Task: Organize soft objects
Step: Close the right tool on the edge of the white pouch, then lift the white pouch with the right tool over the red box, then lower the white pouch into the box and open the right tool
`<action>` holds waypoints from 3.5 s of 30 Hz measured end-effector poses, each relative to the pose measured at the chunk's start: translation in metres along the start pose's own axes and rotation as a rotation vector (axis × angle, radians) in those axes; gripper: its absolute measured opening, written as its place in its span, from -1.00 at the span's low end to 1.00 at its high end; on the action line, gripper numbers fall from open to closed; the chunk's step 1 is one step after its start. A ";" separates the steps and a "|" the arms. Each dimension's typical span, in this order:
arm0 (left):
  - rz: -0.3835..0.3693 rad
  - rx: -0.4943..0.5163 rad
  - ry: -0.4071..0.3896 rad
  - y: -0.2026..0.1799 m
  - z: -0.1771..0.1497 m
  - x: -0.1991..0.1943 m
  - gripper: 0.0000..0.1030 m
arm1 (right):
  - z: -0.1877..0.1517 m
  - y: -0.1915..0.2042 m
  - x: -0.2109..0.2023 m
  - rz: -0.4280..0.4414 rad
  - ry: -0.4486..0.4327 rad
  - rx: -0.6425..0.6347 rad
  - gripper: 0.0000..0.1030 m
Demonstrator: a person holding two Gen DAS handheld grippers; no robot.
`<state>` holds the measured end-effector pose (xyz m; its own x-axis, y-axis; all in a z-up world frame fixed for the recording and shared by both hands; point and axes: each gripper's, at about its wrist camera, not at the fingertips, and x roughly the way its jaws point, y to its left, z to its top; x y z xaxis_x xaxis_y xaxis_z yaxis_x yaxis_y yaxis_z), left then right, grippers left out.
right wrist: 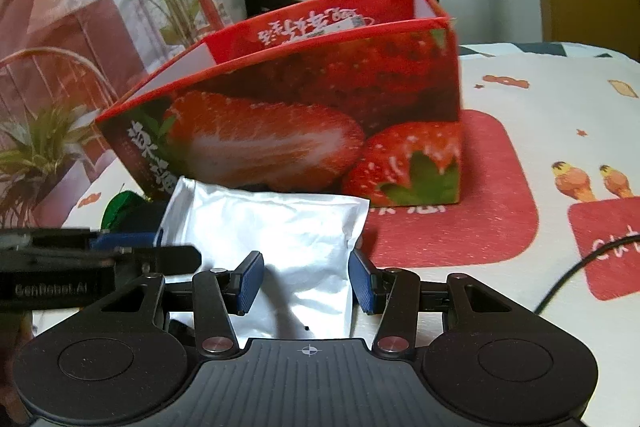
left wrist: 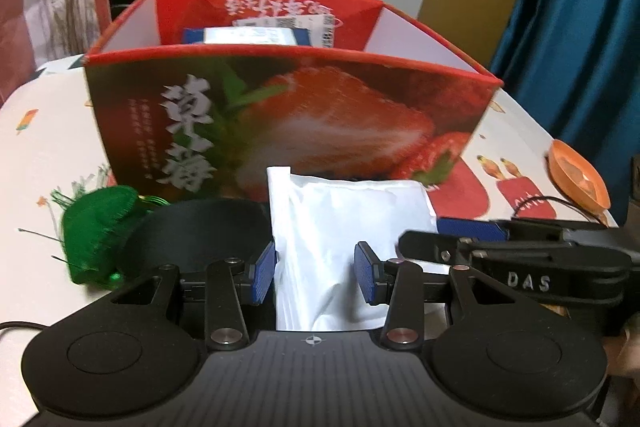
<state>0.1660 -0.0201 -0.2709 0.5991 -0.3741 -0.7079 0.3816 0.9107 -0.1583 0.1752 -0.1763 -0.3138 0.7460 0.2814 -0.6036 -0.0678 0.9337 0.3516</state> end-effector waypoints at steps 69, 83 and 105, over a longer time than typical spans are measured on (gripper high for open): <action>-0.053 0.016 -0.292 0.004 0.073 -0.068 -0.98 | 0.106 0.023 -0.070 -0.006 -0.250 -0.223 -0.91; -0.018 -0.047 -0.137 0.028 0.138 0.024 -0.97 | 0.168 0.009 0.025 -0.143 -0.150 -0.367 -0.91; -0.008 -0.056 0.051 0.047 0.129 0.051 -0.85 | 0.159 0.000 0.074 -0.145 0.162 -0.270 -0.90</action>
<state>0.3051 -0.0187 -0.2253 0.5592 -0.3731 -0.7403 0.3455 0.9166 -0.2010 0.3358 -0.1910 -0.2447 0.6476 0.1528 -0.7465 -0.1575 0.9854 0.0650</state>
